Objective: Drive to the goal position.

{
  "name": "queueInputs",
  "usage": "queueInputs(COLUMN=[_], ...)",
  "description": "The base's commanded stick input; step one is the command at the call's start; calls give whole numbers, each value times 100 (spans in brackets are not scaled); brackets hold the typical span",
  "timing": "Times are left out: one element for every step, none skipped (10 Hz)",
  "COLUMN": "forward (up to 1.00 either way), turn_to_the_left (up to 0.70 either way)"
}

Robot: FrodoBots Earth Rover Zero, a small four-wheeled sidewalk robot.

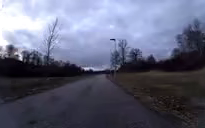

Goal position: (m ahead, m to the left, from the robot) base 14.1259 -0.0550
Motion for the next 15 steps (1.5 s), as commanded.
queueInputs(forward=[50, 50, 50, 50, 50, 50, 50, 50, 50, 50, 50, 50, 50, 50, 50], turn_to_the_left=[0, 0, 0, 0, 0, 0, 0, 0, 0, 0, 0, 0, 0, 0, 0])
